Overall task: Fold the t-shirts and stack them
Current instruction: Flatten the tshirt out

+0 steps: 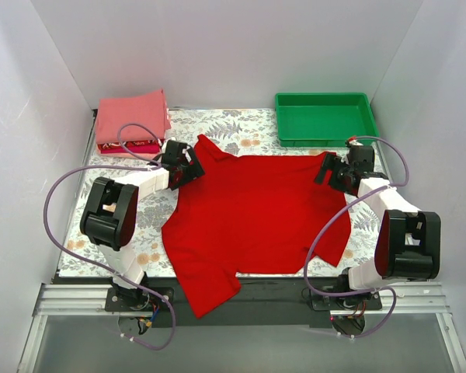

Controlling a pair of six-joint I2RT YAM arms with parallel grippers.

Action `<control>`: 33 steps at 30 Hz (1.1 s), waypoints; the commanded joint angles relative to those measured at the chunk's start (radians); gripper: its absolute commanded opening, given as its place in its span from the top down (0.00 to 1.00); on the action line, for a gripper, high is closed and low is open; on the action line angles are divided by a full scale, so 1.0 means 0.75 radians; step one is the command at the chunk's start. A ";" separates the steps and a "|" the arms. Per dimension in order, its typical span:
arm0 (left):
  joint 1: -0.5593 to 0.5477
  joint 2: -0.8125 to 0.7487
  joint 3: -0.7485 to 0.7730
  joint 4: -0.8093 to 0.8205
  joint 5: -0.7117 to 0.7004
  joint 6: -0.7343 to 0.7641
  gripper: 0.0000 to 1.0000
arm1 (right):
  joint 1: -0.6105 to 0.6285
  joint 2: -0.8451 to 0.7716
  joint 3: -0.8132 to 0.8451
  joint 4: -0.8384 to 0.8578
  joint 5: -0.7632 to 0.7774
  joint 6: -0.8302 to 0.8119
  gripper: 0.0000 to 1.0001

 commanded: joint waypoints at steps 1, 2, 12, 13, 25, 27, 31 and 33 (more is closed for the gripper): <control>0.007 -0.019 -0.052 0.048 0.137 -0.047 0.20 | 0.002 0.019 -0.003 0.032 -0.001 0.010 0.02; 0.007 -0.017 -0.063 0.056 0.145 -0.052 0.20 | 0.002 0.025 -0.005 0.032 0.003 0.010 0.02; 0.013 0.024 -0.090 -0.125 -0.190 -0.170 0.20 | 0.002 0.138 -0.016 0.038 0.042 0.021 0.02; 0.017 0.030 -0.081 -0.148 -0.231 -0.182 0.20 | 0.002 0.154 -0.014 0.040 0.040 0.021 0.02; 0.116 0.130 0.123 -0.294 -0.522 -0.224 0.19 | 0.000 0.218 -0.008 0.046 0.103 0.019 0.02; 0.122 0.175 0.158 -0.283 -0.514 -0.211 0.19 | 0.000 0.220 -0.003 0.046 0.105 0.015 0.02; 0.122 0.216 0.215 -0.202 -0.412 -0.148 0.19 | 0.000 0.232 0.011 0.046 0.103 -0.002 0.02; 0.122 0.222 0.242 -0.161 -0.397 -0.113 0.19 | 0.000 0.246 0.025 0.048 0.141 -0.006 0.02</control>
